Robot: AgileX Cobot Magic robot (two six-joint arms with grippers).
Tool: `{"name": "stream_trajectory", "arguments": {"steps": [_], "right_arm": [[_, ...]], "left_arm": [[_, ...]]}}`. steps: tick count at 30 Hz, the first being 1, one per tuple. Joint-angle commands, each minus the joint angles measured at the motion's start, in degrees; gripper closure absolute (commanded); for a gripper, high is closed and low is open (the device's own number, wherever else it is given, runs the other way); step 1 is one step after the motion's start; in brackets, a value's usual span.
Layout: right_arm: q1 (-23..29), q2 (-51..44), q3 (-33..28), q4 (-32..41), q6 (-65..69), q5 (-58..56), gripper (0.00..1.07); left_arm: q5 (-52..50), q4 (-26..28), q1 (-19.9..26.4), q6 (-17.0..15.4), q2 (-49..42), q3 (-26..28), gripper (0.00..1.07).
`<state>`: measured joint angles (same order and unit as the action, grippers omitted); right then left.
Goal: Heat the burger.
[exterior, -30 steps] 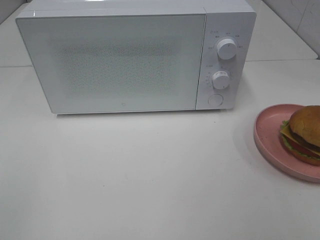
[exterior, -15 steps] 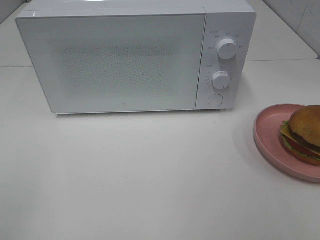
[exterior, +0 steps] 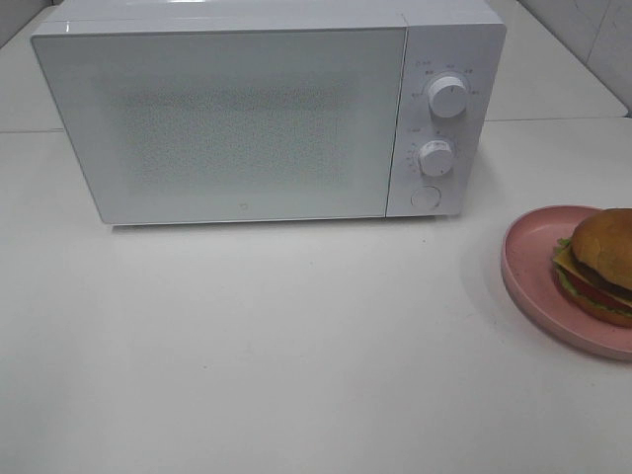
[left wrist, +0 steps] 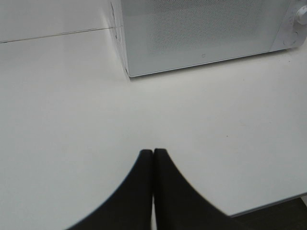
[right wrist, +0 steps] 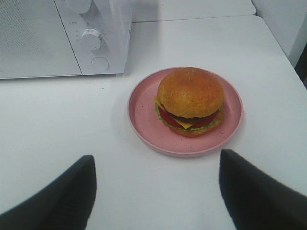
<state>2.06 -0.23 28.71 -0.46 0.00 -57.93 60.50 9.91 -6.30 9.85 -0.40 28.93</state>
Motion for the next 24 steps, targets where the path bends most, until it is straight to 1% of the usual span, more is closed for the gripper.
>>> {"name": "stream_trajectory", "arguments": {"steps": [1, 4, 5, 7, 8, 9, 10, 13, 24], "right_arm": [[-0.92, -1.43, -0.17, -0.11, 0.0, 0.57, 0.4], [-1.78, -1.43, -0.17, -0.06, 0.0, 0.57, 0.4], [-2.06, -1.43, -0.17, -0.06, 0.0, 0.57, 0.4], [-2.18, -1.43, -0.17, -0.06, 0.0, 0.57, 0.4], [-2.18, -1.43, -0.17, -0.06, 0.0, 0.57, 0.4], [-2.18, -1.43, -0.17, -0.06, 0.0, 0.57, 0.4], [-2.01, -1.43, -0.17, -0.06, 0.0, 0.57, 0.4], [-1.38, -1.43, -0.17, -0.06, 0.0, 0.57, 0.4], [-1.38, -1.43, -0.17, -0.06, 0.0, 0.57, 0.4]], "left_arm": [[-0.69, 0.23, 0.17, 0.0, -0.4, -0.17, 1.06], [-0.69, 0.23, 0.29, 0.0, -0.46, -0.17, 1.06], [-0.69, 0.29, 2.29, 0.11, -0.52, -0.17, 1.06], [-0.69, 0.23, 2.92, 0.11, -0.52, -0.17, 1.06], [-0.69, 0.23, 5.44, 0.11, -0.8, -0.17, 1.06], [-0.69, 0.23, 5.44, 0.11, -0.8, -0.17, 1.06], [-0.69, 0.23, 8.08, 0.11, -1.43, -0.17, 1.06], [-0.69, 0.23, 9.85, 0.11, -1.43, -0.17, 1.06], [-0.69, 0.29, 9.68, 0.11, -1.43, -0.17, 1.06]]}}
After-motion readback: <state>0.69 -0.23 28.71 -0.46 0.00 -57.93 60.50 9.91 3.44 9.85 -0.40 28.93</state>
